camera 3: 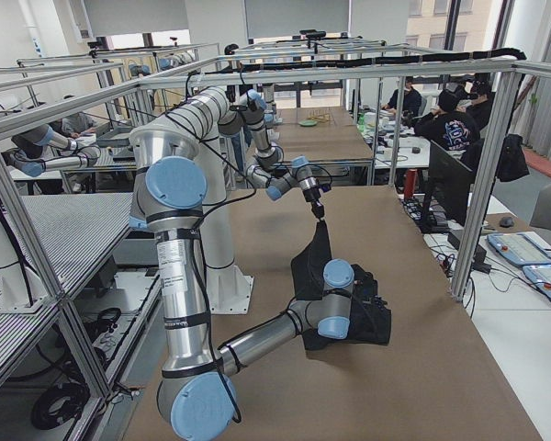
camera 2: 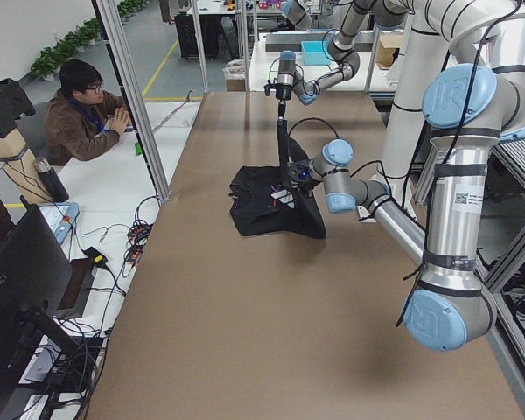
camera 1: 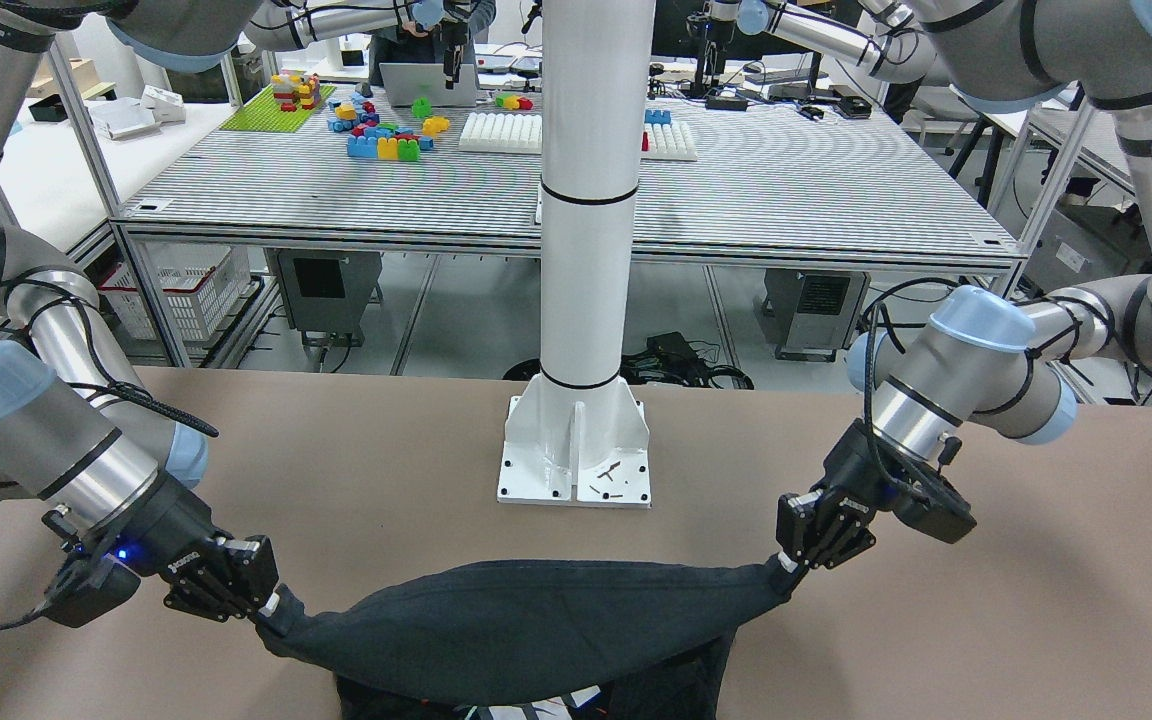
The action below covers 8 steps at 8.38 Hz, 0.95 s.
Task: Fold clothes
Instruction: 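Lift the hem with both grippers and carry it toward the collar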
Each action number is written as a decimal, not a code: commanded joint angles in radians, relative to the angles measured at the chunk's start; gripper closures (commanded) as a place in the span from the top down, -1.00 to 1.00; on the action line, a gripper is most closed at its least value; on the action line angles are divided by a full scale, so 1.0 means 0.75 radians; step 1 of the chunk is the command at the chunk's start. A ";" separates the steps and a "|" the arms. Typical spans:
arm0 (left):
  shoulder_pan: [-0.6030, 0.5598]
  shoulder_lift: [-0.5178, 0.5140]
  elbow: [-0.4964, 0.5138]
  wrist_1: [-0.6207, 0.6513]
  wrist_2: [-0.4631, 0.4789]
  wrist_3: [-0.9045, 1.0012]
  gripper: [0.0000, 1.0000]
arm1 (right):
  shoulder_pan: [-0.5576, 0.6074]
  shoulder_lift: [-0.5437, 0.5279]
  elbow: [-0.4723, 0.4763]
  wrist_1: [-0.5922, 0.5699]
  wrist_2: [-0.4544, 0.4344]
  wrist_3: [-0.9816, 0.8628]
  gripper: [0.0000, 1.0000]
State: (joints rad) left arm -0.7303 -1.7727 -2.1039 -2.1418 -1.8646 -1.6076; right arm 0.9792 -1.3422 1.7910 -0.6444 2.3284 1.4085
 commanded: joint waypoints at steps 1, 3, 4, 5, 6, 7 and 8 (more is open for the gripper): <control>-0.065 -0.145 0.221 -0.002 0.011 0.010 -1.00 | -0.003 0.079 -0.168 0.000 -0.152 -0.037 -1.00; -0.082 -0.222 0.399 -0.016 0.013 0.022 -1.00 | -0.029 0.135 -0.295 0.004 -0.285 -0.035 -1.00; -0.100 -0.226 0.459 -0.018 0.013 0.031 -1.00 | -0.037 0.147 -0.334 0.004 -0.327 -0.037 -1.00; -0.108 -0.238 0.514 -0.020 0.013 0.051 -1.00 | -0.039 0.167 -0.375 0.004 -0.339 -0.037 -1.00; -0.114 -0.240 0.543 -0.020 0.013 0.075 -1.00 | -0.037 0.172 -0.398 0.004 -0.351 -0.039 -1.00; -0.131 -0.242 0.557 -0.020 0.013 0.078 -1.00 | -0.039 0.172 -0.414 0.004 -0.380 -0.039 -1.00; -0.135 -0.242 0.565 -0.020 0.013 0.088 -1.00 | -0.039 0.178 -0.426 0.004 -0.386 -0.039 -1.00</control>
State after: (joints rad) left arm -0.8193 -1.9517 -1.7037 -2.1564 -1.8547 -1.5561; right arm 0.9507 -1.2160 1.4960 -0.6412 2.0607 1.3795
